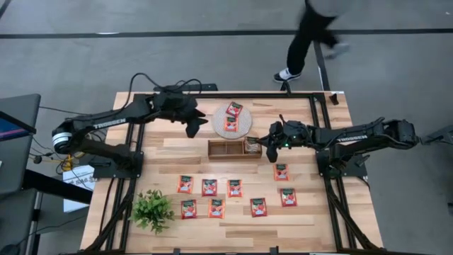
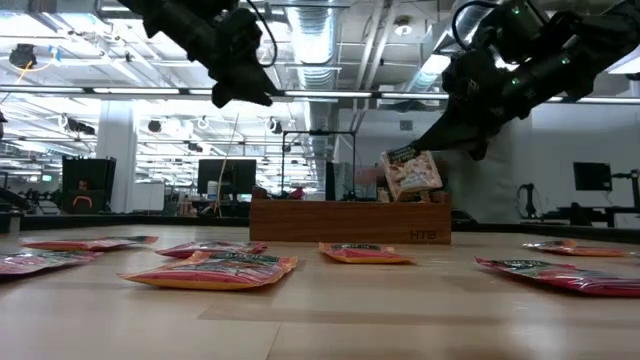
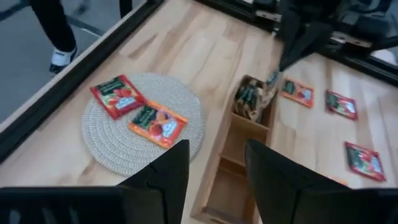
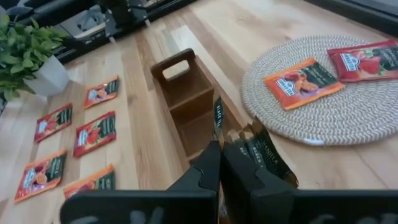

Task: Pick & Place Tea
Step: Put the brown tea bag into the right section of the wooden organizer

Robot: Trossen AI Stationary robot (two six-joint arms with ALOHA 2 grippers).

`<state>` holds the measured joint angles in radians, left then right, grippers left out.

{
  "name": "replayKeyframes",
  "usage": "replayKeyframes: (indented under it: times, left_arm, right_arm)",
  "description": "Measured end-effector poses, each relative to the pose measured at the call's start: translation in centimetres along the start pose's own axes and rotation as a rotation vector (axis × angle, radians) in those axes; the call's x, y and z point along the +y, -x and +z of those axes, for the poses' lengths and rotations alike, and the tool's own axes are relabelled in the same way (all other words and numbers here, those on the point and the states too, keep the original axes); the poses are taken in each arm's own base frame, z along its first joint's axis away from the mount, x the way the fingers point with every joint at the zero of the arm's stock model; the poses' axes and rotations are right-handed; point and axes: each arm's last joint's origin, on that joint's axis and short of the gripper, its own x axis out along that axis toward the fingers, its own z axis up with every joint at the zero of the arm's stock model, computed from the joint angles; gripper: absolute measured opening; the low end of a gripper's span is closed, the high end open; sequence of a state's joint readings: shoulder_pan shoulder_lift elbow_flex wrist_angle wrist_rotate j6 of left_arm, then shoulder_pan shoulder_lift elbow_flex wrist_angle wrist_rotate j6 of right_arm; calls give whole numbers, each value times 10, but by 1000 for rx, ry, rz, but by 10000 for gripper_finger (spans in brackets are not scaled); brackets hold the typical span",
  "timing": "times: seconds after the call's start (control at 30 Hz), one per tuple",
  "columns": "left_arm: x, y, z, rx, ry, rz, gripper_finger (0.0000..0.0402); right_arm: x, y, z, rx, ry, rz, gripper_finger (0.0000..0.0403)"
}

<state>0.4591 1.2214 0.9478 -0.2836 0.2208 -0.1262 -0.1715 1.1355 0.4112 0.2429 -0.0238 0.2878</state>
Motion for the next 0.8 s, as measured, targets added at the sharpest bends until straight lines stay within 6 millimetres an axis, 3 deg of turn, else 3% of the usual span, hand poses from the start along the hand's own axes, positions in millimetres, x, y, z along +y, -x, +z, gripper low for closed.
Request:
replayKeyframes:
  times: [0.13,0.8]
  left_arm:
    - [-2,8,1,-21,-4,-14,147]
    - [-4,9,1,-23,12,-41,147]
  right_arm:
    - [0,0,-1,-30,-5,9,0]
    - [-6,-24,-16,37,-9,-20,0]
